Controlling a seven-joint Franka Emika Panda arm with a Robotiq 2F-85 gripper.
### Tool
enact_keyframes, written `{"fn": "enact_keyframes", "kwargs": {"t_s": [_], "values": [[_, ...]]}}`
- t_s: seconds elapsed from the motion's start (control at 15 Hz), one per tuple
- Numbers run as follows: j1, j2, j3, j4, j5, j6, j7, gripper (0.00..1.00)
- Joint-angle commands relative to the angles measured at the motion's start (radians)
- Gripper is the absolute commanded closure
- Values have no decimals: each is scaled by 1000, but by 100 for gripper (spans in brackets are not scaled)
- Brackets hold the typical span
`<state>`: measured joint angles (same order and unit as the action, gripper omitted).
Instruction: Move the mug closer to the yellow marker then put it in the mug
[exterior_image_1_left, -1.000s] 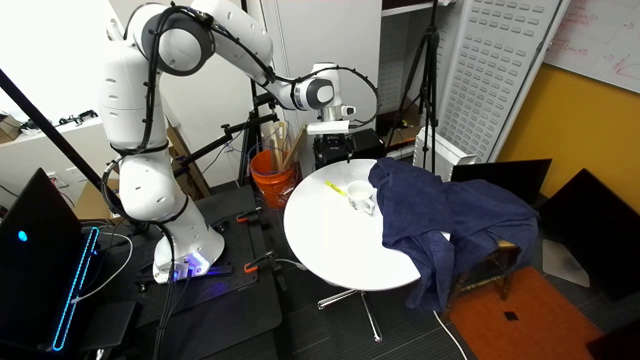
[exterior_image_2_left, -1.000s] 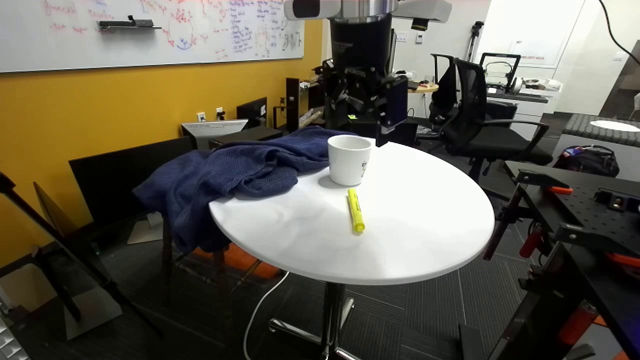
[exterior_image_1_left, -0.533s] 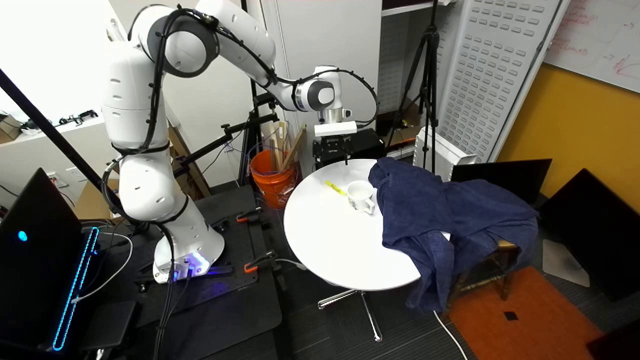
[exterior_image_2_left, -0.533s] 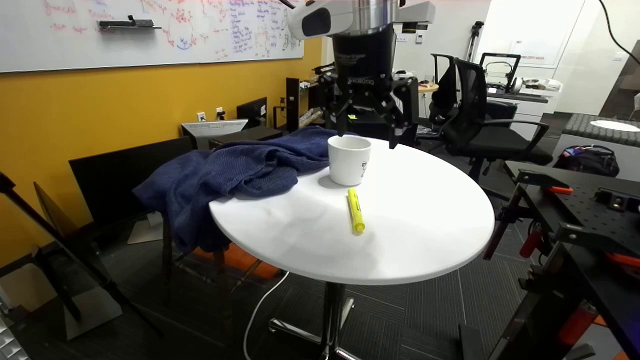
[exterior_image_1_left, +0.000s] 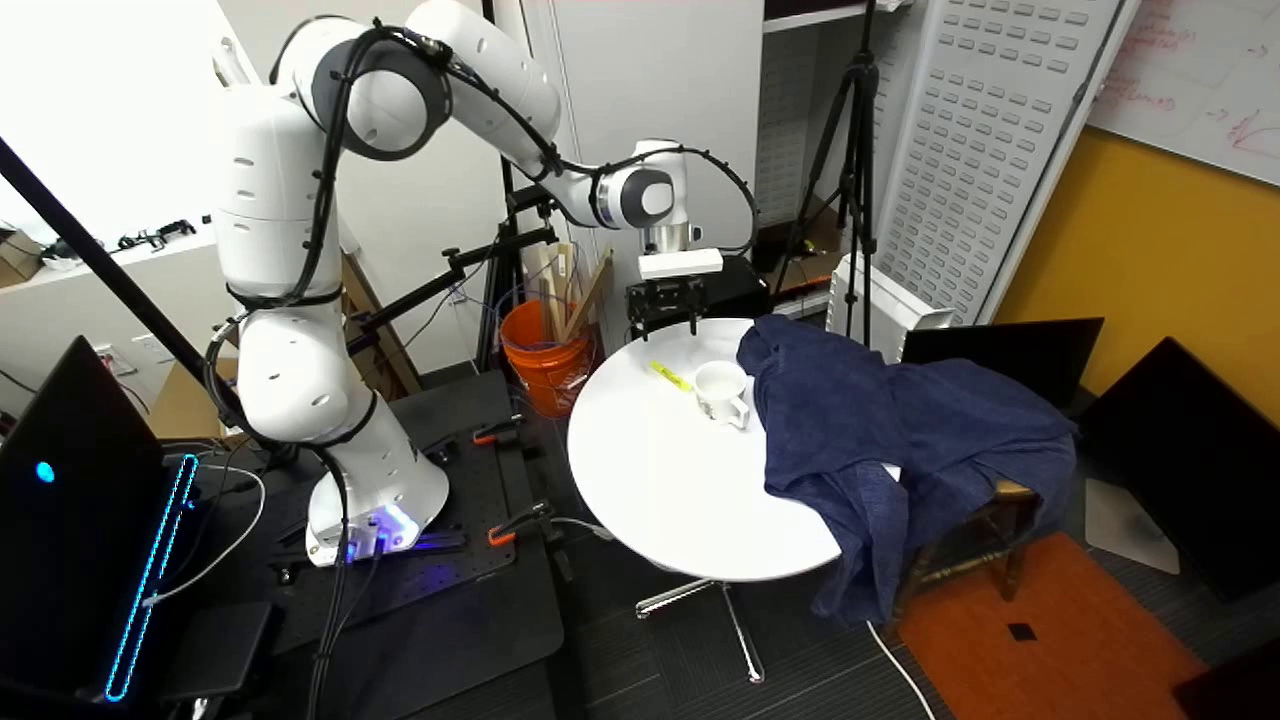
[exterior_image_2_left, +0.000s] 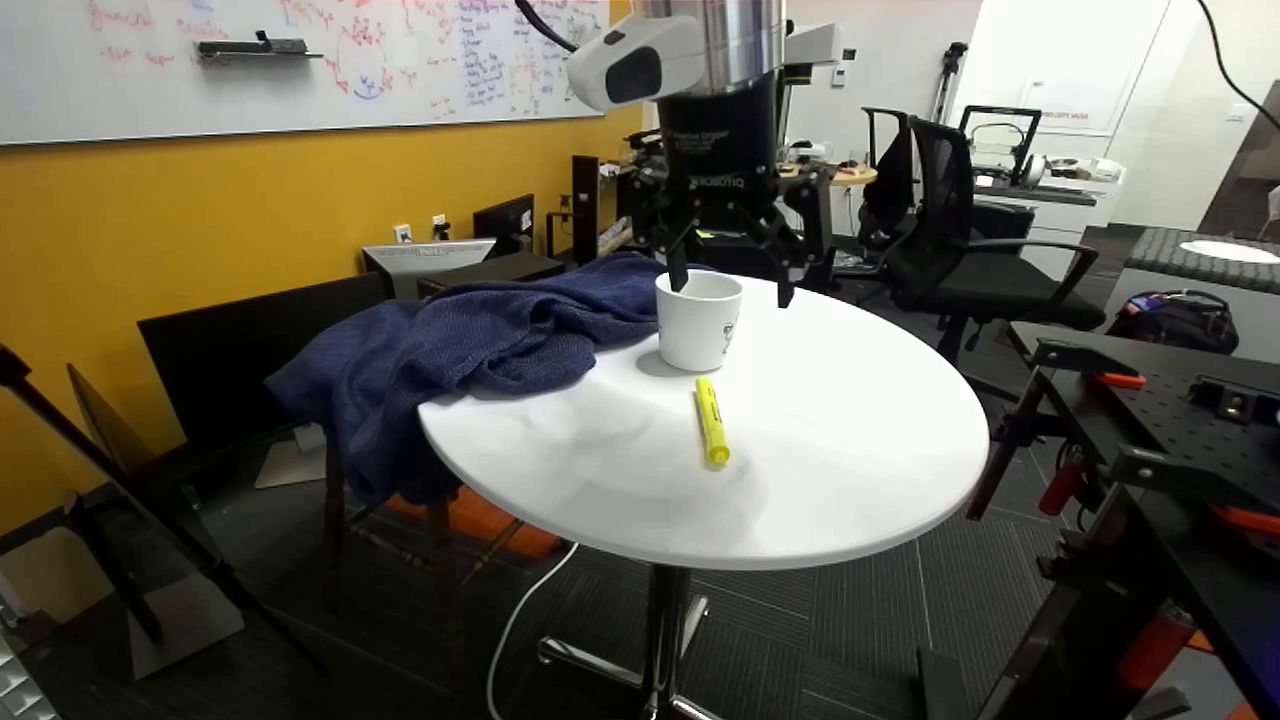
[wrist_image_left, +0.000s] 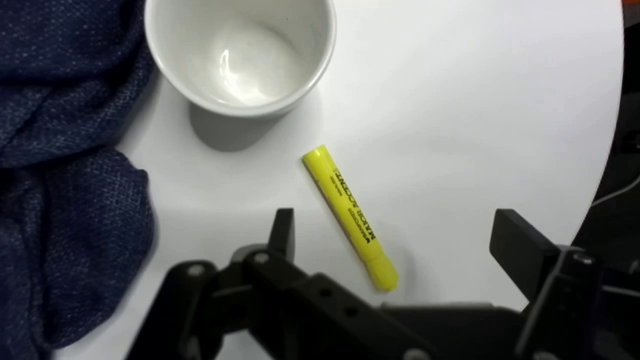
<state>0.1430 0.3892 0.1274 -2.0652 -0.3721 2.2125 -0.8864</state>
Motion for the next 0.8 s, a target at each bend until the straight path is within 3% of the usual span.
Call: {"fn": "enact_keyframes", "kwargs": {"t_s": [0.0, 0.47, 0.73], "values": [[-15, 6, 14, 3, 3, 1, -9, 0], [-5, 60, 3, -5, -43, 60, 6, 0], [14, 85, -13, -13, -154, 82, 14, 0]]}}
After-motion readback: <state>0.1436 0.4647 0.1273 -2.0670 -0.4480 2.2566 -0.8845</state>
